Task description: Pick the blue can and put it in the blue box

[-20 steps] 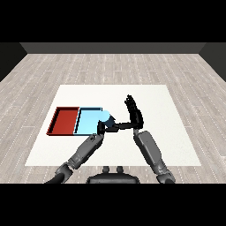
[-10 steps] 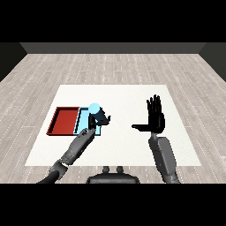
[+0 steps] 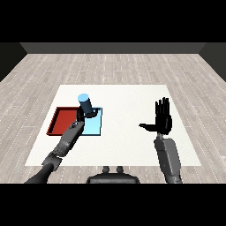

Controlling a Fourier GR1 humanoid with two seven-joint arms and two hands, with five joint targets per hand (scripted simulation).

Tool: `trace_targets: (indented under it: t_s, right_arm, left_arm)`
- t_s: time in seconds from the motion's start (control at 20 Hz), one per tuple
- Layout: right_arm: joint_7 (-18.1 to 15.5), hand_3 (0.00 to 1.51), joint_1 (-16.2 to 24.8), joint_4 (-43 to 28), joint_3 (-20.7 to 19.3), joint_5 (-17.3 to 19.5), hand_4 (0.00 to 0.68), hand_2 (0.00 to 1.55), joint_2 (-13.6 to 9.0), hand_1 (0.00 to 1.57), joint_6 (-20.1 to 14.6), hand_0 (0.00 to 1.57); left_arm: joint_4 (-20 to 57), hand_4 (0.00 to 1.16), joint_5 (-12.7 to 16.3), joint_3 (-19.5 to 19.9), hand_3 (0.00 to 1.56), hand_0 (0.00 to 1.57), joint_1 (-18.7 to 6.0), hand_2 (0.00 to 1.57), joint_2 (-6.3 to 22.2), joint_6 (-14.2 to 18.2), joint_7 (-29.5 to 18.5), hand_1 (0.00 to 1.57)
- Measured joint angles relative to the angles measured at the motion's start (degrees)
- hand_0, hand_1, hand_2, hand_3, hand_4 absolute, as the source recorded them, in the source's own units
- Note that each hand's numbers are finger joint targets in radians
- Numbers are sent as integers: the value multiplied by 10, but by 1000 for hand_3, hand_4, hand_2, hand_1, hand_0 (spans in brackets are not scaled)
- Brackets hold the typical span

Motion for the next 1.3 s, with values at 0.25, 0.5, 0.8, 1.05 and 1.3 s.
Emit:
trace_targets:
  t_s: [0.25,0.5,0.8,1.05,1.3]
  right_arm:
    - [0,0,-18,32,-14,-2,0,0,0,0,0,0]
    - [-10,0,-27,62,-18,0,0,0,3,0,6,0]
    - [-21,0,-25,78,-23,-2,0,0,5,0,17,0]
    - [-29,0,-25,81,-23,-1,0,0,7,0,26,0]
    - [-36,0,-23,88,-23,-5,0,0,16,0,34,0]
  left_arm:
    - [126,998,-12,19,1411,1571,-47,1543,1,-10,31,1571]
    - [234,939,-26,26,1188,1344,-63,1274,-12,-4,48,1344]
    - [319,888,-45,19,812,905,-55,894,-26,-20,82,905]
    - [334,670,-49,23,280,0,-60,241,-27,-55,87,0]
    - [348,0,-80,0,0,0,-70,0,-32,-33,107,0]
